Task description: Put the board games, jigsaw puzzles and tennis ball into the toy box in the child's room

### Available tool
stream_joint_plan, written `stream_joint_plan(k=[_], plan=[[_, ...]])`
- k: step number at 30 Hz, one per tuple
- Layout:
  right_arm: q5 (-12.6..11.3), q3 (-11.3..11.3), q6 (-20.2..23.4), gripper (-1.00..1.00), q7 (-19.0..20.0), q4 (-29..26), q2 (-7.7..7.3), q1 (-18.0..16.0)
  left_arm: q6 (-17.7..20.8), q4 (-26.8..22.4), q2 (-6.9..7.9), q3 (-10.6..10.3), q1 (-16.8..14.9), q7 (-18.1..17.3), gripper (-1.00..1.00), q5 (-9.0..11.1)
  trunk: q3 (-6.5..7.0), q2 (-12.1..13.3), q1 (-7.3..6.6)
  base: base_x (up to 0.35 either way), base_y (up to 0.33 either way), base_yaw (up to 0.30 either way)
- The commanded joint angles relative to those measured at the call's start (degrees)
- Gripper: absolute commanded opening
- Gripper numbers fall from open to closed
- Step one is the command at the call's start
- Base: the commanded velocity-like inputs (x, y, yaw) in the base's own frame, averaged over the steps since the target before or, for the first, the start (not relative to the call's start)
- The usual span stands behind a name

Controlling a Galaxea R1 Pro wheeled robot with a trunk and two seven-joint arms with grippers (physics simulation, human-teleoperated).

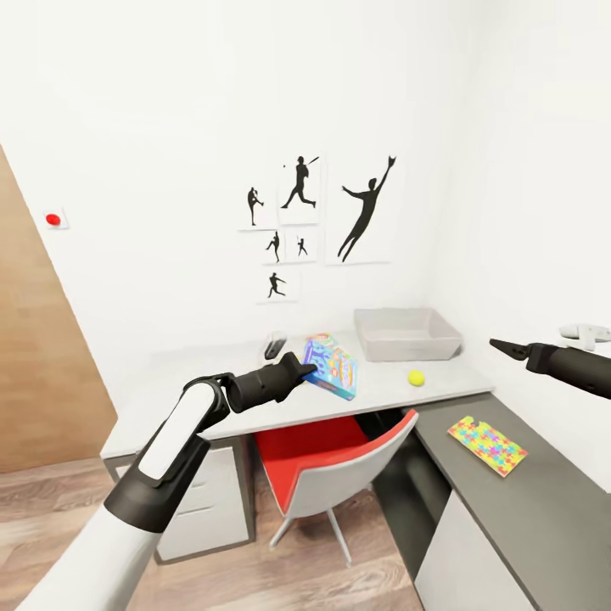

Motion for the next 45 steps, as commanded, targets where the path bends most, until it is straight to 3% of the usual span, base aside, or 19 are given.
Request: stream_joint_plan(k=[1, 18, 22, 30, 35, 36, 37, 45], plan=[[0.1, 0.0, 0.4, 1.0, 0.3, 0.0, 0.02, -0.1, 0.0, -0.1, 0.03, 0.0, -0.1, 0.6, -1.0, 0.6, -0.14, -0.1, 0.05, 0.093, 0.267, -0.295], [0.1, 0.2, 0.2, 1.0, 0.2, 0.0, 0.15, 0.0, 0.1, -0.2, -0.07, -0.2, -0.3, 0.5, -1.0, 0.6, -0.14, -0.1, 0.05, 0.139, 0.233, -0.295], [0.1, 0.2, 0.2, 1.0, 0.2, 0.0, 0.14, 0.0, 1.5, -0.2, 0.84, 0.0, -0.6, 0.4, -1.0, 0.5, -0.14, -0.1, 0.05, 0.024, 0.031, -0.295], [0.1, 0.2, 0.2, 1.0, 0.2, 0.0, 0.14, 0.0, 6.1, 0.2, 1.98, 1.4, -1.0, -0.1, -1.0, 1.5, -0.14, -0.1, 0.05, 0.004, 0.006, -0.295], [0.1, 0.2, 0.2, 1.0, 0.2, 0.0, 0.09, 0.0, 10.3, 0.9, 2.38, 1.9, -1.1, -2.5, -1.0, 1.9, -0.14, -0.1, 0.05, 0.001, 0.001, -0.295], [0.1, 0.2, 0.2, 1.0, 0.2, 0.0, 0.08, 0.0, 10.7, 1.1, 2.42, 2.2, -1.1, -3.1, -1.0, 1.9, -0.14, -0.1, 0.05, 0.0, 0.0, -0.295], [0.1, 0.2, 0.2, 1.0, 0.3, 0.0, -0.15, 0.0, 11.7, 1.6, 2.59, 4.4, -0.8, -5.3, -1.0, 1.4, -0.14, -0.1, 0.05, 0.0, 0.0, -0.295], [0.1, 0.2, 0.2, 1.0, 0.3, 0.0, -0.09, 0.0, 11.8, 0.8, 2.31, 5.5, -0.3, -4.7, -1.0, 1.2, -0.14, -0.1, 0.05, 0.0, 0.0, -0.295]])
